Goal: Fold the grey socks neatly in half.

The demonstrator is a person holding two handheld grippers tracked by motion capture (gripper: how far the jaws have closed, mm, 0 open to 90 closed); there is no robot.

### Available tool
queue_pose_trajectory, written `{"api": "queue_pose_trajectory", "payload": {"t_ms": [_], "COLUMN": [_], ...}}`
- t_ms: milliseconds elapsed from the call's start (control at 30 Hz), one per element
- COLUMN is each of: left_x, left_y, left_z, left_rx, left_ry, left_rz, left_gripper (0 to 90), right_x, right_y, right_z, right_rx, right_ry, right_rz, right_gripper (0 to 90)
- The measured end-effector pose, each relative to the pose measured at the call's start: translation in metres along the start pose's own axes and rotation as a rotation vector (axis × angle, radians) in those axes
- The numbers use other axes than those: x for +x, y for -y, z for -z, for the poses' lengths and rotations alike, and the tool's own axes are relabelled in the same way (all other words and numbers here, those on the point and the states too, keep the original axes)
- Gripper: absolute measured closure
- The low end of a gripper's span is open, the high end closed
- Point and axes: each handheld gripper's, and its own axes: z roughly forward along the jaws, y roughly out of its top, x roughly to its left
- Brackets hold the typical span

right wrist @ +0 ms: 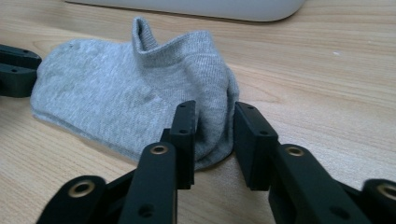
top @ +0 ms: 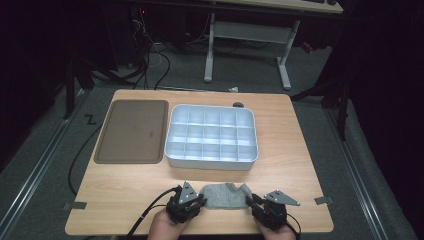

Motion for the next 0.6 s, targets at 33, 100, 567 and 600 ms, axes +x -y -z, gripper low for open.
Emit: {"api": "queue_pose_trajectory", "payload": {"t_ms": [33, 100, 567, 600], "left_x": [0.0001, 0.0002, -0.0018, -0.0037], "left_y": [0.0000, 0.0000, -0.0024, -0.0035], "left_z": [-0.0001, -0.0002, -0.0019, -0.0035], "left_rx": [0.000, 0.000, 0.008, 0.009], "left_ry": [0.000, 0.000, 0.005, 0.012], "left_rz": [0.001, 0.000, -0.010, -0.007], "left_gripper": [75.8, 75.9, 76.4, 76.4], "right_x": [0.0004, 0.0002, 0.0017, 0.0014], "right_y": [0.0001, -0.0001, -0.0027, -0.0035], "right_z": [0.0000, 0.0000, 0.0034, 0.0043], "right_rx": [0.002, 0.004, -0.022, -0.025], "right_ry": [-0.001, 0.000, 0.016, 0.018], "right_rz": [-0.003, -0.003, 0.022, 0.015], "right_gripper": [73.2, 76.1, 83.2, 83.2]}}
